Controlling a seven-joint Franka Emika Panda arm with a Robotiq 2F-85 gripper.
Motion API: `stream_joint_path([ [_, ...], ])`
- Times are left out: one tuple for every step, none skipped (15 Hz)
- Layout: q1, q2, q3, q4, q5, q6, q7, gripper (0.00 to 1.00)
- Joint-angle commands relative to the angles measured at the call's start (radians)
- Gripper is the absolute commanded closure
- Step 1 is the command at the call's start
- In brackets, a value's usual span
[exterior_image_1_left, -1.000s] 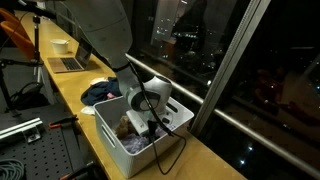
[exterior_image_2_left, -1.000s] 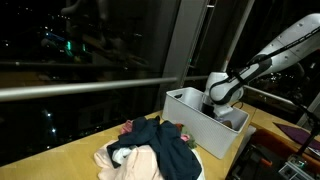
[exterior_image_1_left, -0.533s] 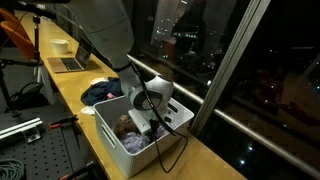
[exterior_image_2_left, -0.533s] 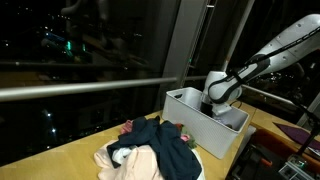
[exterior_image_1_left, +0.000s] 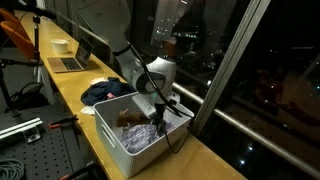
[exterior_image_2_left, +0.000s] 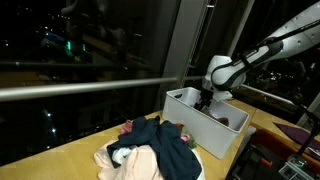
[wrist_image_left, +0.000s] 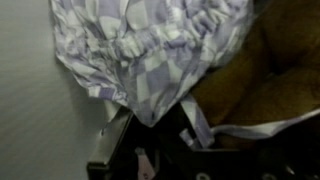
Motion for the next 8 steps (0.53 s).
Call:
stream_joint_path([
  [0.029,-0.206,-0.011,-0.113,-0.033,-0.013,0.026,1.00],
  [0.031,-0.255,-0.008,-0.132,-0.036,-0.017,0.024,1.00],
  [0.034,-0.300,-0.007,-0.148,-0.041,-0.024,0.023,1.00],
  [0.037,-0.349,-0.004,-0.162,-0.048,-0.037,0.023,1.00],
  [0.045,-0.398,-0.003,-0.178,-0.059,-0.048,0.028,1.00],
  [0.056,-0.438,-0.001,-0.179,-0.074,-0.062,0.037,1.00],
  [0.066,-0.480,0.005,-0.182,-0.090,-0.082,0.045,1.00],
  [0.079,-0.513,0.014,-0.172,-0.107,-0.104,0.056,1.00],
])
